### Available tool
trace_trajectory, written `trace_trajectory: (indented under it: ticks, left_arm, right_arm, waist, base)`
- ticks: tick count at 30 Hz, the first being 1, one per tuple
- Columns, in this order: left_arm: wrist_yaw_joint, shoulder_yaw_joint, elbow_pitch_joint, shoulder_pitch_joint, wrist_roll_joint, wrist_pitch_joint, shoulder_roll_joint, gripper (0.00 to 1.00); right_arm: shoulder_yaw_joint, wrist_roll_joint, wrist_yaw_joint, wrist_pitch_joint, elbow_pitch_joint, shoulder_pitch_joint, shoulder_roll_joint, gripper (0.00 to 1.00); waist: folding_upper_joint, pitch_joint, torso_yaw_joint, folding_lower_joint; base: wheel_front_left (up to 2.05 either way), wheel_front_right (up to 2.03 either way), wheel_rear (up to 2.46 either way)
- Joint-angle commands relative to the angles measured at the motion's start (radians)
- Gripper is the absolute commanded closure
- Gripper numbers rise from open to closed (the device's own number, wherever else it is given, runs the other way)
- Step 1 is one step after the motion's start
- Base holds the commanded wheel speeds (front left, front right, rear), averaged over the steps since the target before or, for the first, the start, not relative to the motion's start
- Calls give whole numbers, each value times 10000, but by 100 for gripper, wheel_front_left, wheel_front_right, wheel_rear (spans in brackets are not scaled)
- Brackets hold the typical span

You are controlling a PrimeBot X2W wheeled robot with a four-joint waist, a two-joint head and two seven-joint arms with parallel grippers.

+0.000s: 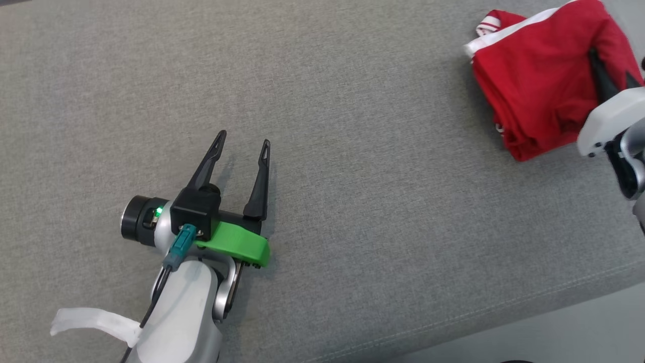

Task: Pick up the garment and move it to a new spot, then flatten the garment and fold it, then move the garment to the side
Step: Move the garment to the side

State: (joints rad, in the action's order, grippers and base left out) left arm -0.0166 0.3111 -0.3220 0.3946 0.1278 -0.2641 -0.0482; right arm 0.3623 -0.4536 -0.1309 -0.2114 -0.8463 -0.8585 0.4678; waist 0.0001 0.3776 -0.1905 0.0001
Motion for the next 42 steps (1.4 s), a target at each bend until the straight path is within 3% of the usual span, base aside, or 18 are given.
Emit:
trace_trajectory:
  ticks: [1,3,4,5,13,16,20,27,34,42]
  left_arm:
    - [27,-53,74,193,-109,10,-55,0]
    - [23,-73,105,249,-178,11,-53,0]
    - [24,-72,114,276,-203,10,-53,0]
    - [36,-87,116,293,-193,11,-53,0]
    - [122,-152,140,107,-65,10,-52,0]
    - [225,-277,192,-74,39,11,-52,0]
    - [306,-477,202,-362,125,10,-50,0]
    - [460,-1102,98,-1016,193,10,-49,0]
    - [534,-1861,-71,-1684,70,10,-47,0]
    - [577,-2479,-313,-2184,34,10,-46,0]
  right_arm:
    - [-161,-29,10,-54,-301,-256,184,100]
    - [-395,90,10,-133,-804,-433,418,100]
    - [-489,185,10,-146,-1091,-503,491,71]
    - [-576,285,10,-178,-1393,-556,515,0]
    - [-1819,1202,10,-528,-2725,-737,651,0]
    - [-2560,1638,10,-531,-1761,-360,431,0]
    - [-3408,2150,10,-528,-134,730,-328,0]
    - [-3580,2647,10,-532,2201,2758,-1898,0]
    - [-3131,2775,10,-531,3360,4295,-3068,0]
    - [-2994,2996,9,-532,3658,5191,-3665,0]
  waist:
    - [-1,431,469,-1]
    - [-1,546,616,-1]
    - [-1,588,685,-1]
    - [-1,617,747,-1]
    - [-1,413,1116,-1]
    - [-1,159,1189,-1]
    - [-1,-342,1301,-1]
    - [-1,-1226,1546,-1]
    - [-1,-1979,1892,-1]
    - [-1,-2591,2179,-1]
  base:
    - [0,0,0]
    - [0,0,0]
    - [0,0,0]
    - [0,0,0]
    - [0,0,0]
    - [0,0,0]
    - [0,0,0]
    - [0,0,0]
    - [0,0,0]
    - [0,0,0]
